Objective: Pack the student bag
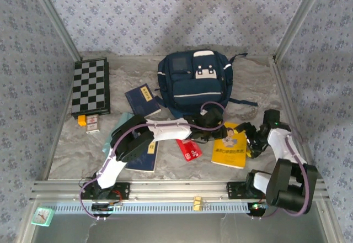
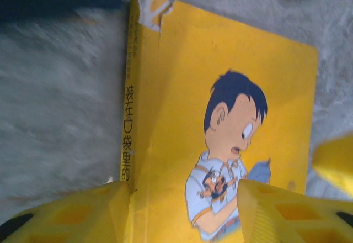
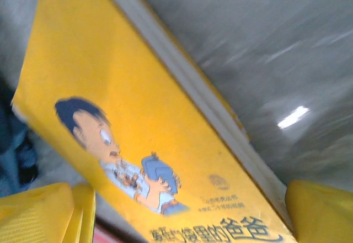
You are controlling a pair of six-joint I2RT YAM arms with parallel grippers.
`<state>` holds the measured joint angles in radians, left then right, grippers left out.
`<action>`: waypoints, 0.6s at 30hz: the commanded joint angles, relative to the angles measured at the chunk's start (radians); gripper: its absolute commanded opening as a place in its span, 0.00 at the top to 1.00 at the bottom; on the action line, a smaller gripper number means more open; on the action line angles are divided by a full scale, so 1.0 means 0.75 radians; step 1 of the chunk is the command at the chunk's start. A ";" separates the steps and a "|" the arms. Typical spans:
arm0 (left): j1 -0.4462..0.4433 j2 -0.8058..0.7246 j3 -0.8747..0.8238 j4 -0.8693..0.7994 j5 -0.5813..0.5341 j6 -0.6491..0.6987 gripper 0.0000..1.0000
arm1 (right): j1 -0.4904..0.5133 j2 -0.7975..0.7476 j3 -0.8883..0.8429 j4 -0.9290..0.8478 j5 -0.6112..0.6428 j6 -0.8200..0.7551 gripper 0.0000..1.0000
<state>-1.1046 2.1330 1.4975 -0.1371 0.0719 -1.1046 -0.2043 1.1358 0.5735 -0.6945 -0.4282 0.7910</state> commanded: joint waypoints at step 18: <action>0.022 -0.139 -0.141 -0.099 0.177 0.125 0.46 | 0.088 0.025 -0.015 -0.156 -0.075 -0.328 0.07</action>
<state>-1.0813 2.0605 1.3880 -0.1864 0.1616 -1.0355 -0.1486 1.1652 0.5785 -0.7967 -0.4274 0.5926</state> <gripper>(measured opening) 0.540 0.933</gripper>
